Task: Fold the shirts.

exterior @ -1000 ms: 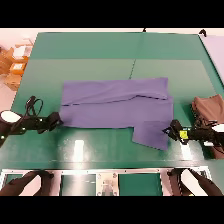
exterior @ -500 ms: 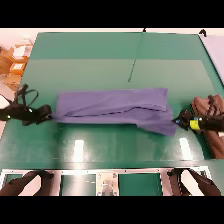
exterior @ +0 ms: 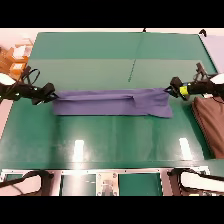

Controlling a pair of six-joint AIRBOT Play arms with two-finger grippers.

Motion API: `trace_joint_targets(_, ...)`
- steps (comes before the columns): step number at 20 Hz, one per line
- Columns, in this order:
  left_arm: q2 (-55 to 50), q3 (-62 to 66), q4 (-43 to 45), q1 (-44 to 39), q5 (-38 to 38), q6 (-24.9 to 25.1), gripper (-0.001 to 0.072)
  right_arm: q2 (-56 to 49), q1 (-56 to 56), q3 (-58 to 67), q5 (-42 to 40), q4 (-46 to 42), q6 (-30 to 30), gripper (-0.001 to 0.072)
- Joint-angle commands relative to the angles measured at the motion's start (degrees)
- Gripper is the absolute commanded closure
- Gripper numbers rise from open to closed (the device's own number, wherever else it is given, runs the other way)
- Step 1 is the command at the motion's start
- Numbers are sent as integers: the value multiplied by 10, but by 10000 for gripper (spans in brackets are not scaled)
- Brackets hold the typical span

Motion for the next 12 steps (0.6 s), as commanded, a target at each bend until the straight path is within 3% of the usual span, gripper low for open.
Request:
trace_joint_targets(1,-99,44,-74,-21,72,63,683,-120,25,89,-18,7,1,695)
trace_joint_targets(2,-119,58,-76,-36,98,68,682,-140,26,103,-18,7,1,682)
trace_joint_targets(3,-131,71,-75,-45,112,68,571,-155,24,117,-17,6,1,522)
trace_joint_targets(4,-133,86,-73,-46,121,68,141,-160,16,129,-11,6,1,343)
trace_joint_targets(5,-131,105,-68,-40,118,67,13,-159,1,145,7,3,-3,261)
trace_joint_targets(6,-130,135,-63,-26,93,68,69,-159,-17,167,40,-2,-19,230)
trace_joint_targets(9,-125,211,-51,26,-19,63,70,-160,-87,206,157,-32,-122,154)
trace_joint_targets(10,-125,229,-48,43,-52,62,71,-162,-107,205,179,-46,-157,62)
trace_joint_targets(12,-125,245,-48,64,-99,53,72,-177,-137,195,209,-54,-202,60)
